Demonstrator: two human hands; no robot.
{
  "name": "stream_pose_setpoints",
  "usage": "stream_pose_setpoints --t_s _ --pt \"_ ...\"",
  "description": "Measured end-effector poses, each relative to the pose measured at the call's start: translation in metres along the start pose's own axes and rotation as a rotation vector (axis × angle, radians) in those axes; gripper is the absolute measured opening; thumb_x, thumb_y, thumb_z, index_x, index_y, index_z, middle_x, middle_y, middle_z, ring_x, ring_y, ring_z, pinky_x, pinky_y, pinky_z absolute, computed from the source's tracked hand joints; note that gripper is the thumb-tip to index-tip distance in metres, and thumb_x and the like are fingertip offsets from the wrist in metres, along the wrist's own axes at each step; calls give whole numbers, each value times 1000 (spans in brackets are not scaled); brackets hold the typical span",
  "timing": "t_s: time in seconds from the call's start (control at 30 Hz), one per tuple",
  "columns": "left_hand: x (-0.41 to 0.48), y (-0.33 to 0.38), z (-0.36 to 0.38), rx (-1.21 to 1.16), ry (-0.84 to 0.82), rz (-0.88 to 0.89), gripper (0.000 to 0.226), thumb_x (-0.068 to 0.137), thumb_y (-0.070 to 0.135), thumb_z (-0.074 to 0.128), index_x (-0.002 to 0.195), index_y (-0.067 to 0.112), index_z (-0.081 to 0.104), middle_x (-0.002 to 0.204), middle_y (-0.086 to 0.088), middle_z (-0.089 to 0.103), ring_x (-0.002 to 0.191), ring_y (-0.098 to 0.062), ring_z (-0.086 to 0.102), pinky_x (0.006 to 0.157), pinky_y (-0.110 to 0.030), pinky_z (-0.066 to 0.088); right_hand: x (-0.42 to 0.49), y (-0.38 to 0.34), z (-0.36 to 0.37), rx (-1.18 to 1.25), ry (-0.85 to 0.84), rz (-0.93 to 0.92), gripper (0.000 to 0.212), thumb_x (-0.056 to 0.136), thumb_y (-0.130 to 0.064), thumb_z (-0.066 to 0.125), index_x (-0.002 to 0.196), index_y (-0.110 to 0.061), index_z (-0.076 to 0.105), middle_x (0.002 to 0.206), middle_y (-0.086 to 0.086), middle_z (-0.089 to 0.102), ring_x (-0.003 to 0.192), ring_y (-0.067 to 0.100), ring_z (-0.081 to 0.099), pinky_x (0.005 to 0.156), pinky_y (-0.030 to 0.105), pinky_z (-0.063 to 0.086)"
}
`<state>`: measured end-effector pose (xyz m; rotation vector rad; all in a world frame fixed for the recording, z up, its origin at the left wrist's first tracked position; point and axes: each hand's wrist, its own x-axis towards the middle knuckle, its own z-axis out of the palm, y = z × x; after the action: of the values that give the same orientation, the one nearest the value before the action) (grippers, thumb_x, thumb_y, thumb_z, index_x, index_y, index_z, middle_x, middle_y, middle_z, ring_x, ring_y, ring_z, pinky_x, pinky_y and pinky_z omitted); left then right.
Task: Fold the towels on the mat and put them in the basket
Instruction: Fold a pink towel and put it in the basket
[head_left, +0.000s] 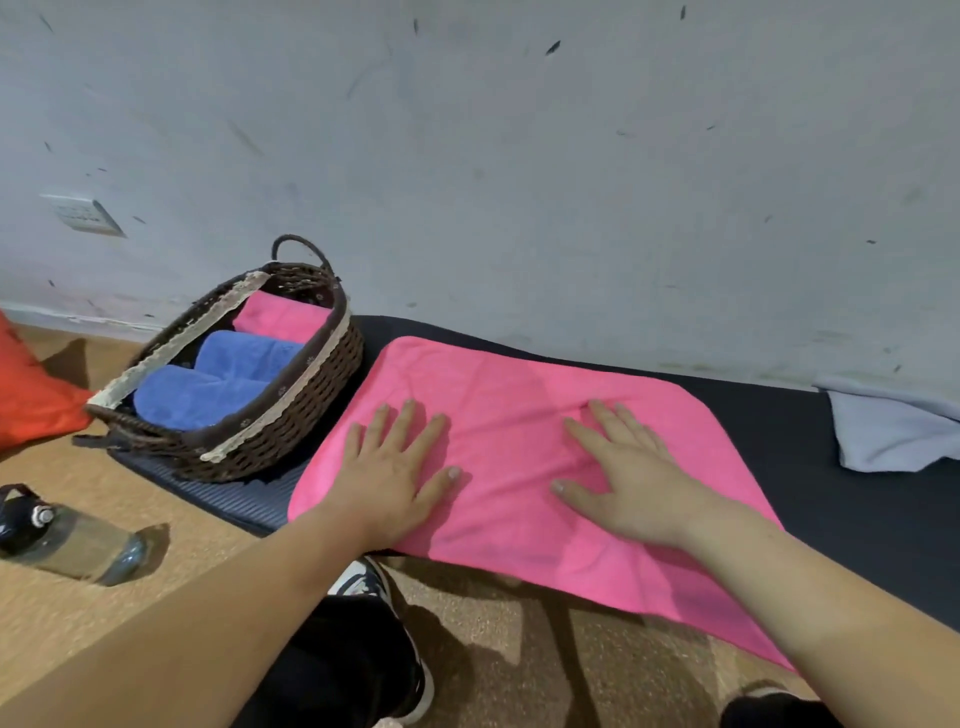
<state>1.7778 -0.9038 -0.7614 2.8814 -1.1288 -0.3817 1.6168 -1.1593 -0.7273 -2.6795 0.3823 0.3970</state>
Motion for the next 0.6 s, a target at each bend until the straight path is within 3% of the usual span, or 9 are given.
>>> stream_pose_setpoints --t_s 0.07,0.13,0.23,0.3,0.4,0.5,0.6 --pt "6 17 -9 3 33 12 85 89 79 4 162 37 1 171 -3 -10 157 -32 -12 126 -57 -2 -14 12 -8 57 57 19 81 96 -66 48 163 -32 17 173 5 0 159 26 -4 129 45 5" --pt "15 42 -14 3 49 44 75 97 69 17 163 34 4 171 -5 -9 157 -33 -10 126 -56 1 -28 31 -15 110 136 96 74 97 -60 53 159 -25 32 165 9 27 154 28 20 126 44 21" --pt "30 88 -22 35 42 143 76 96 65 29 163 31 12 172 -8 -4 157 -35 -4 126 -57 10 -50 66 -31 168 300 287 48 97 -47 56 137 -21 54 128 4 53 119 26 56 99 44 50" --pt "43 125 -25 32 28 231 77 93 60 34 161 28 21 171 -11 5 157 -36 2 126 -55 13 -65 90 -38 160 321 413 30 97 -44 56 114 -20 60 109 3 58 95 24 61 81 40 54" --pt "65 183 -25 41 35 391 79 87 58 26 156 23 36 168 -14 22 156 -33 15 126 -49 16 -84 118 -38 214 156 522 28 90 -47 63 91 -19 59 91 -1 63 81 17 61 65 32 48" --pt "86 234 -22 39 1 514 60 98 40 40 156 23 37 169 -9 20 157 -28 15 126 -42 15 -92 127 -29 316 53 498 31 82 -50 72 88 -21 62 89 -4 66 81 13 62 69 33 52" --pt "103 267 -19 138 -61 624 61 101 16 44 158 30 29 171 -1 10 158 -24 5 127 -44 13 -91 123 -21 283 67 443 29 82 -45 72 89 -17 67 89 -2 69 83 17 66 76 39 58"
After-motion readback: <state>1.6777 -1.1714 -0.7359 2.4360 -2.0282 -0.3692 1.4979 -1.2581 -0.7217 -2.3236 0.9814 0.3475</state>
